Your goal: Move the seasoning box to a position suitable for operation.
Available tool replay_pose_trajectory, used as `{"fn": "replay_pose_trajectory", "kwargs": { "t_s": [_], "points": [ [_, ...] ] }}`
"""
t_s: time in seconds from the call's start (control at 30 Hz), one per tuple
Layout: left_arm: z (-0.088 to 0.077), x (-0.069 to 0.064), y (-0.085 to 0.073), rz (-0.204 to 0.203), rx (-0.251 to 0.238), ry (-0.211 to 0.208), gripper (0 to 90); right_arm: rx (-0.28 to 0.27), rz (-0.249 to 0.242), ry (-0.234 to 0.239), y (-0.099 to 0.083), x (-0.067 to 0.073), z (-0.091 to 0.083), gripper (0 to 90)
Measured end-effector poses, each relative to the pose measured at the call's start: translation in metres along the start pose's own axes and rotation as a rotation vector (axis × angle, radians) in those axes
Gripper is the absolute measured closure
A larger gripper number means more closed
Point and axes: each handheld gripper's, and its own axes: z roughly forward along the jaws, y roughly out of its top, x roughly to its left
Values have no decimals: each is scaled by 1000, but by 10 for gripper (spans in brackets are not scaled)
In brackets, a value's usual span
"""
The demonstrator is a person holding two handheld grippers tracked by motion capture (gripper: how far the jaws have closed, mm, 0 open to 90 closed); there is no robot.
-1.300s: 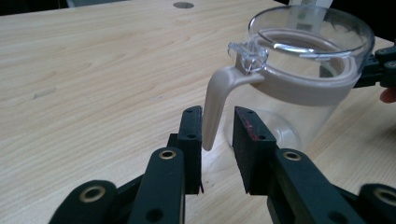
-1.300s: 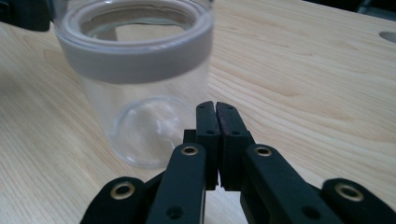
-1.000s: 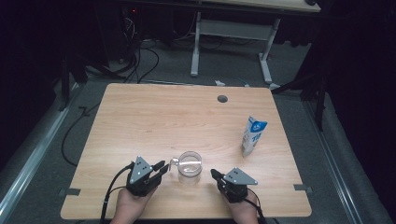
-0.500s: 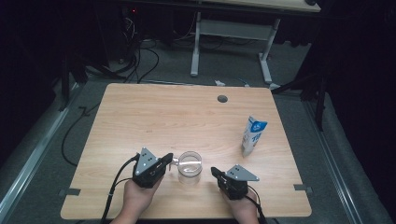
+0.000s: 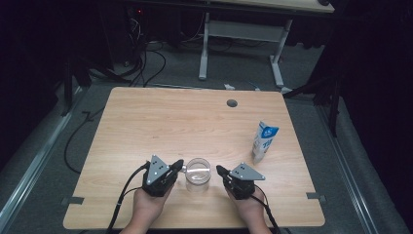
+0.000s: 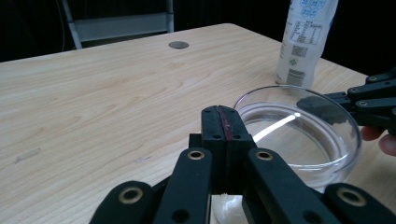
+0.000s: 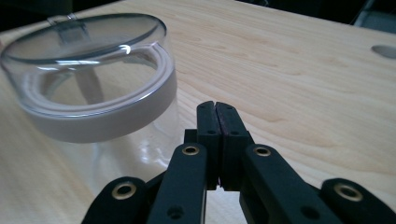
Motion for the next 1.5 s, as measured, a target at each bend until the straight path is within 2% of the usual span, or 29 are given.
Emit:
{"fn": "replay_pose_trajectory", "kwargs": {
  "t_s": [0.2,0.5,0.7,1.23,1.5],
  "points": [
    [0,-4,-2,20,1,-4,900,-16,-25,1,2,7,-7,891],
    [-2,-2,-3,9,-6,-12,900,-37,-47,10,5,16,-11,891],
    [-2,-2,-4,3,-10,-14,900,-54,-53,13,7,17,-14,890],
    [-4,1,-3,8,-13,10,900,-51,-47,21,6,18,-13,890],
    [-4,1,-4,9,-18,9,900,-49,-49,22,6,18,-12,890]
  ]
}}
